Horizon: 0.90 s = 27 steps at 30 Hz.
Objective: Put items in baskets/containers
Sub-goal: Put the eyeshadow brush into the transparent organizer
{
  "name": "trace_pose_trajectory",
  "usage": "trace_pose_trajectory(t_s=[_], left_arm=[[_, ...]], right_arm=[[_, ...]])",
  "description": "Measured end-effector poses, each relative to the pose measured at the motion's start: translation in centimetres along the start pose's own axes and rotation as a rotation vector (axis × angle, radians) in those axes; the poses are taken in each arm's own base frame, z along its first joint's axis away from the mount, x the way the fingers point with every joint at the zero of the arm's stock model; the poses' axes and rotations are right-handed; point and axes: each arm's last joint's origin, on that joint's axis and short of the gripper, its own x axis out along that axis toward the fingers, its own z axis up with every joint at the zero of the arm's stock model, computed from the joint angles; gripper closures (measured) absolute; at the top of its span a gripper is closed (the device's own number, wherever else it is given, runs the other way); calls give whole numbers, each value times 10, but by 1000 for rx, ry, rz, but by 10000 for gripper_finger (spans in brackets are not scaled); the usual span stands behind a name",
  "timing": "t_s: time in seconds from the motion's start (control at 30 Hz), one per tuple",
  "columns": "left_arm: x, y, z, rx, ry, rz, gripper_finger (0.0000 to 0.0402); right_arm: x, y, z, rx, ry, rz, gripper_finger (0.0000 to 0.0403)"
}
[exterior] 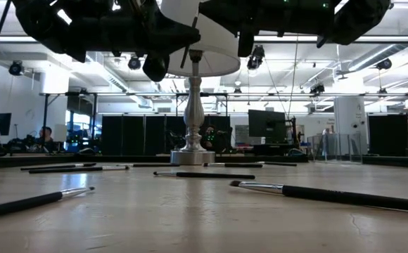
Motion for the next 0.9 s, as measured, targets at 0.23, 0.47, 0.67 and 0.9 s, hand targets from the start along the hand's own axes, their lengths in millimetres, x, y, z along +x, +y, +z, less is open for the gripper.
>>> trace_pose_trajectory(t_s=[0.23, 0.47, 0.67, 0.9], left_arm=[[-6, 10, -7, 53, 0, 71, 390], [-26, 36, -21, 6, -20, 167, 390], [-25, 45, -21, 48, -9, 175, 390], [-12, 57, -19, 44, 16, 140, 390]], right_arm=[[-4, -4, -1, -16, 101, -72, 369], [-24, -18, -1, -105, 214, -190, 320], [-40, -44, -26, -18, 142, -138, 379], [-24, -61, -43, 92, 92, -14, 389]])
